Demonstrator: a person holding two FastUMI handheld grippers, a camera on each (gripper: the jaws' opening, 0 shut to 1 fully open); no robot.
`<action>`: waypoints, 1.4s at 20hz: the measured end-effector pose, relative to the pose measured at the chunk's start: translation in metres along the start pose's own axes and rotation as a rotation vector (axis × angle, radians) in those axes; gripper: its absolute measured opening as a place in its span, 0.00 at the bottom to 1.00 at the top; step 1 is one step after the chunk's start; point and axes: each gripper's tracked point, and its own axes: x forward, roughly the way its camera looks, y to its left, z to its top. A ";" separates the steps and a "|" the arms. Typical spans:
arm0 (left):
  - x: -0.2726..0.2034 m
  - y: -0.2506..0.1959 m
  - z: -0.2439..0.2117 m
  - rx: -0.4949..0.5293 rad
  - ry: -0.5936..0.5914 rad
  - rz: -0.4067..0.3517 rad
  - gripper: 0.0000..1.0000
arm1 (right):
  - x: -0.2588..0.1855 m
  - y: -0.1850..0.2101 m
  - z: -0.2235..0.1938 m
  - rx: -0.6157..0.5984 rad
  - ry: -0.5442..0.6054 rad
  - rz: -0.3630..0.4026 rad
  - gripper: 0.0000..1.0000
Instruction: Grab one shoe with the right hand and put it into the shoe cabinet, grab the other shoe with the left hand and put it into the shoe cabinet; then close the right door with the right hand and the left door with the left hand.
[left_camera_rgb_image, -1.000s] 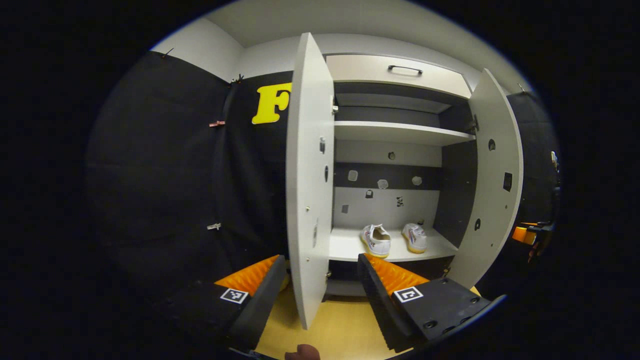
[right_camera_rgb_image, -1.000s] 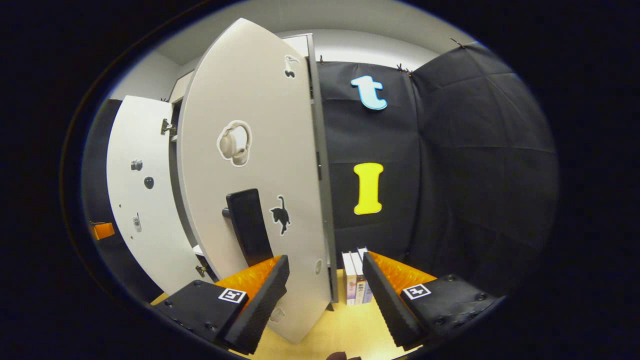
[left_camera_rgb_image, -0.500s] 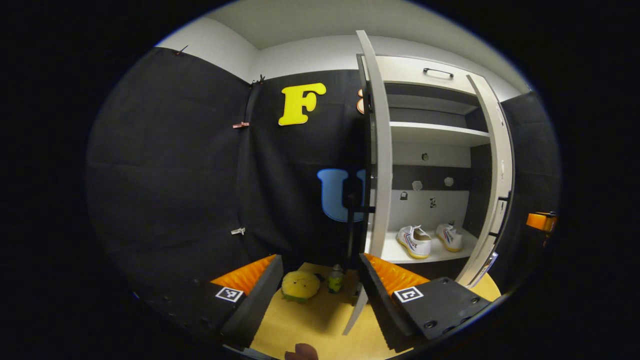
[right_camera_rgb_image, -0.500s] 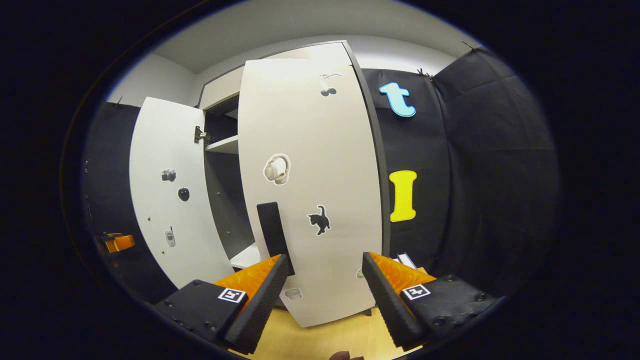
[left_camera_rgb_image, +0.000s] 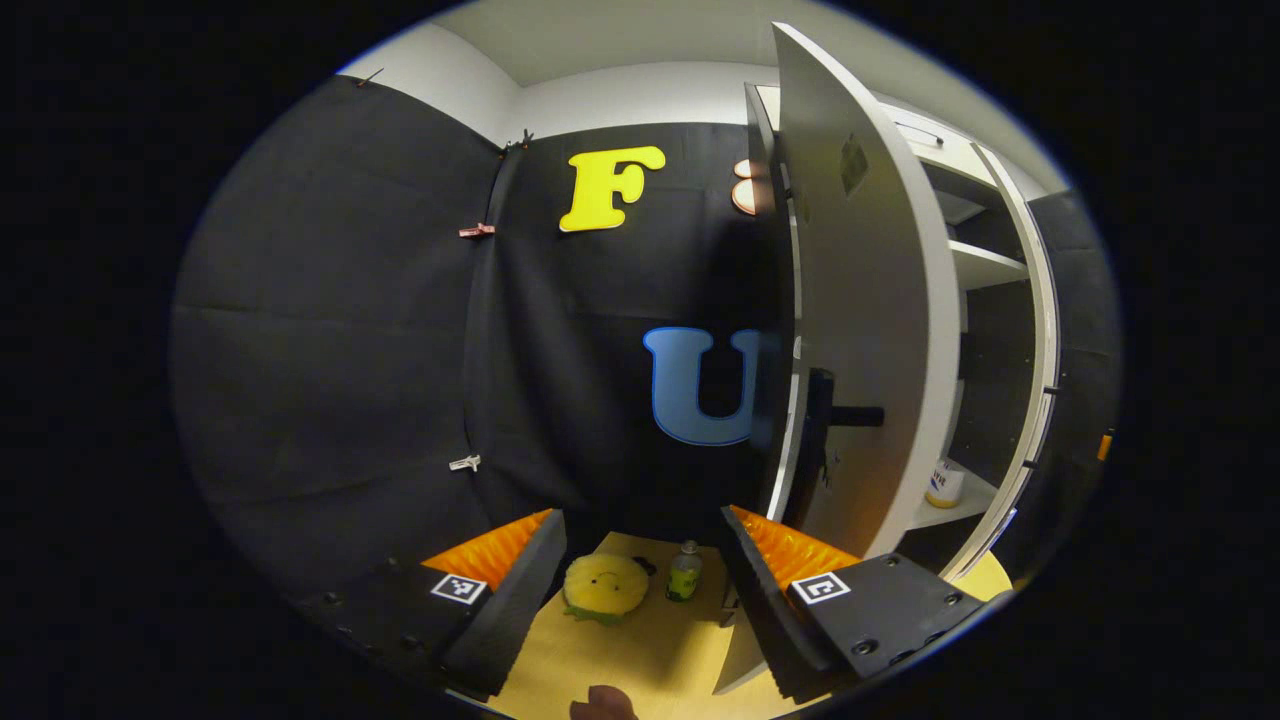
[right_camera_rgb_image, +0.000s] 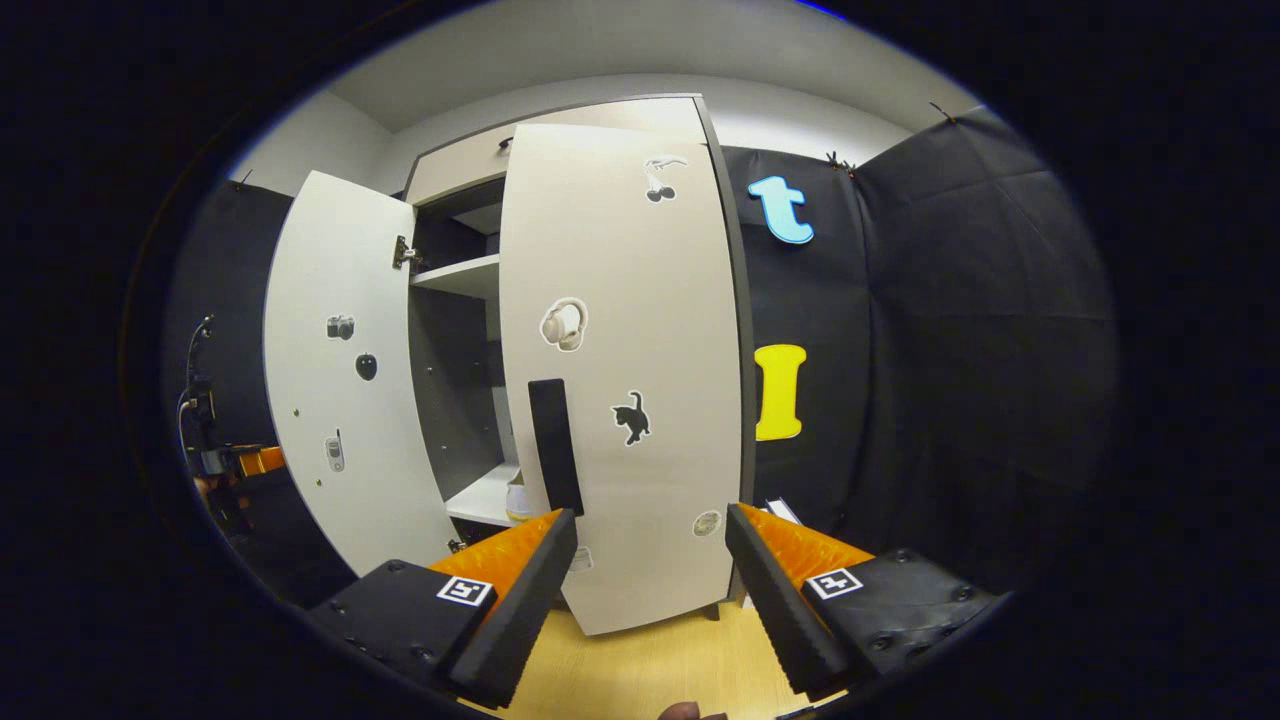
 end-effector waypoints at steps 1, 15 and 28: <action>0.005 -0.008 -0.001 -0.004 0.002 -0.018 0.95 | -0.003 -0.002 -0.001 -0.009 -0.002 -0.013 0.98; -0.014 -0.065 -0.002 0.024 -0.021 -0.038 0.93 | -0.012 -0.020 -0.002 -0.005 0.003 -0.039 0.98; -0.019 -0.201 0.003 -0.004 -0.015 -0.239 0.93 | -0.003 -0.027 0.003 0.016 0.013 0.028 0.98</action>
